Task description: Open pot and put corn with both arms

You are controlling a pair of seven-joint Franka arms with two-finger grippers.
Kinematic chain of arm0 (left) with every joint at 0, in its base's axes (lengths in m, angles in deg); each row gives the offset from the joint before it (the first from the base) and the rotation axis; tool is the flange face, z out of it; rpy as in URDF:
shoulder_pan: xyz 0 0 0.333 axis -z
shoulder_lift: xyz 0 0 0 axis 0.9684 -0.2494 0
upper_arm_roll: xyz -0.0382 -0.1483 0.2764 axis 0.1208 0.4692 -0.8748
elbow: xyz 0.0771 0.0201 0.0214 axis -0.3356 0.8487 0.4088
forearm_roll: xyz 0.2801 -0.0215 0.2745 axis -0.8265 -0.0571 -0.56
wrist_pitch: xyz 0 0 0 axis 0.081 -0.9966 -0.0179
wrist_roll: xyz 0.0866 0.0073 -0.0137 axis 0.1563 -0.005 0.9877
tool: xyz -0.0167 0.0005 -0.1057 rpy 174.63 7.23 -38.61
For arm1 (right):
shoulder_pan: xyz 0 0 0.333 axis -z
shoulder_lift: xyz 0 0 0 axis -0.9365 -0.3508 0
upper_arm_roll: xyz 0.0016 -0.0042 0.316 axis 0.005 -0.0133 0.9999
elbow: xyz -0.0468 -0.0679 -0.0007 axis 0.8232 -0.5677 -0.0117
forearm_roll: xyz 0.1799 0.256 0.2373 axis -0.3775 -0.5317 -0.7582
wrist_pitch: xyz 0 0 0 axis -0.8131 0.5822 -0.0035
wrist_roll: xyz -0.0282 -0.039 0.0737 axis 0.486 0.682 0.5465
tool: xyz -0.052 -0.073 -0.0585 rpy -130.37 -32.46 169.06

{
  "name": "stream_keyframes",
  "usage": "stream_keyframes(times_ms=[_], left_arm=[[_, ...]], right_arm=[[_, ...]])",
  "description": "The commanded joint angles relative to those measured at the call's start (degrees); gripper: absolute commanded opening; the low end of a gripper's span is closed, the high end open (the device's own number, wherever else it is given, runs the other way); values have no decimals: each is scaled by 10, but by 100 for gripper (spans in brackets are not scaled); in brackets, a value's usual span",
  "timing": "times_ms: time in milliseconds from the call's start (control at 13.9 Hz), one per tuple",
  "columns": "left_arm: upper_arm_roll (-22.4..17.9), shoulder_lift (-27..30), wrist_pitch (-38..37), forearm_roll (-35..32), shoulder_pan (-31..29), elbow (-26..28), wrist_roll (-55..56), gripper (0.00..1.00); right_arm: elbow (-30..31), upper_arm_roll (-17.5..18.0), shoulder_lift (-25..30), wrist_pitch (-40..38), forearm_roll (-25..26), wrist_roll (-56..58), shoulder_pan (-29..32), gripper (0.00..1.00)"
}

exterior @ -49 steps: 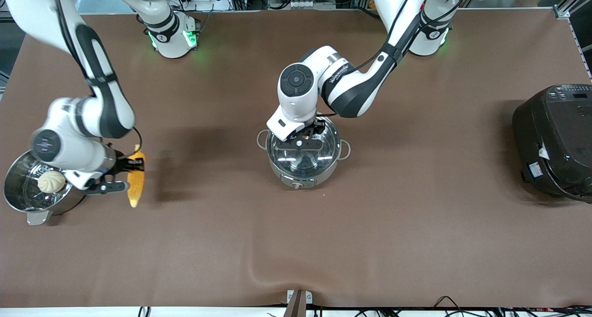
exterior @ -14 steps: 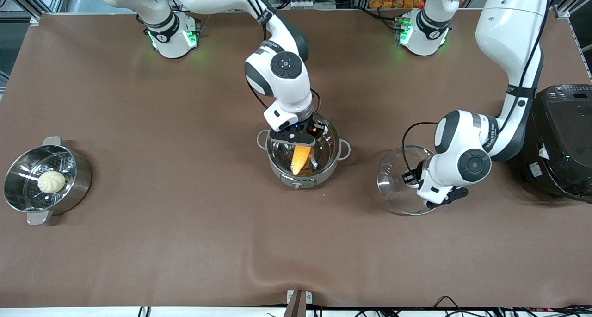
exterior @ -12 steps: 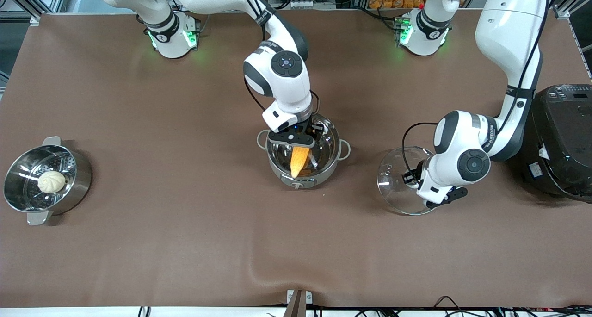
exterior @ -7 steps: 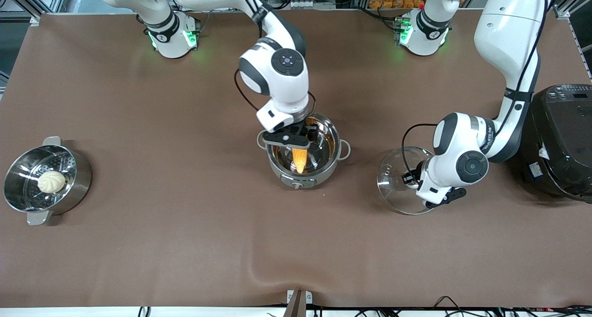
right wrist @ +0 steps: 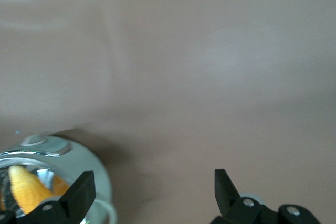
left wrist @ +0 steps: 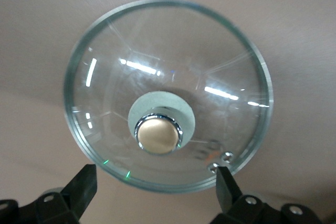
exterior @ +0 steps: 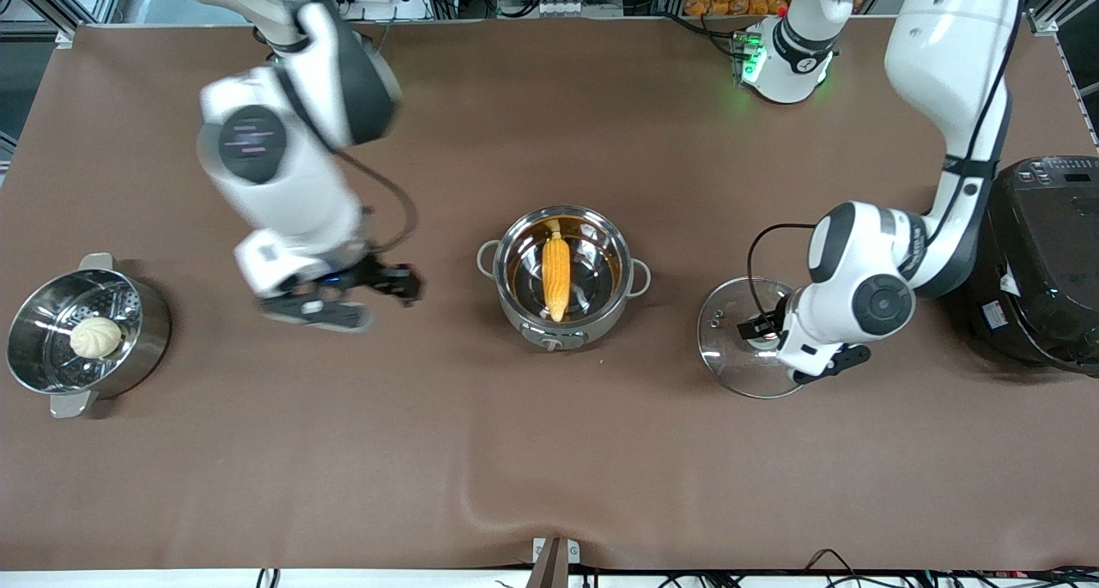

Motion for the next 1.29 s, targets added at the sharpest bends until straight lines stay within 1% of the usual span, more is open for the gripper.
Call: stream_keyframes(times_ms=[0,144,216,360,576,719,791,863,1007,1079,1151,1223], left_arm=[[0,90,-36,3,-3,11,-11,100],[-1,144,-61,-6,-8,8,-29,100],[0,172,-75,-10,-25,8,-57,100],[0,220,-117,-10,-39,8,-142,100],[1,278,-166,-10,-77,6,-255,100],[1,315,-198,-9,-106,5,-348,100],[0,331,-210,-8,-111,5,-369,100],[0,339,-223,-8,-111,3,-374,100],[0,343,-243,-5,-106,-19,-372,100],[0,341,-260,-4,-96,-37,-370,100],[-1,337,-273,-3,-74,-52,-365,100],[-2,337,-281,-1,-60,-56,-362,100]], right_arm=[[5,13,37,-59,-13,90,63,100],[-34,9,42,-124,-3,137,77,100],[-37,7,48,-152,-7,150,95,100],[-28,7,79,-164,-8,183,131,100],[-29,7,90,-187,-5,293,173,100],[-30,7,102,-205,-5,325,197,100],[-31,7,106,-215,-5,335,207,100],[-31,7,108,-217,-5,344,218,100],[-31,7,118,-218,-7,362,238,100],[-32,6,121,-225,-5,367,244,100],[-33,6,125,-230,-4,368,254,100],[-33,7,127,-231,-5,367,268,100]])
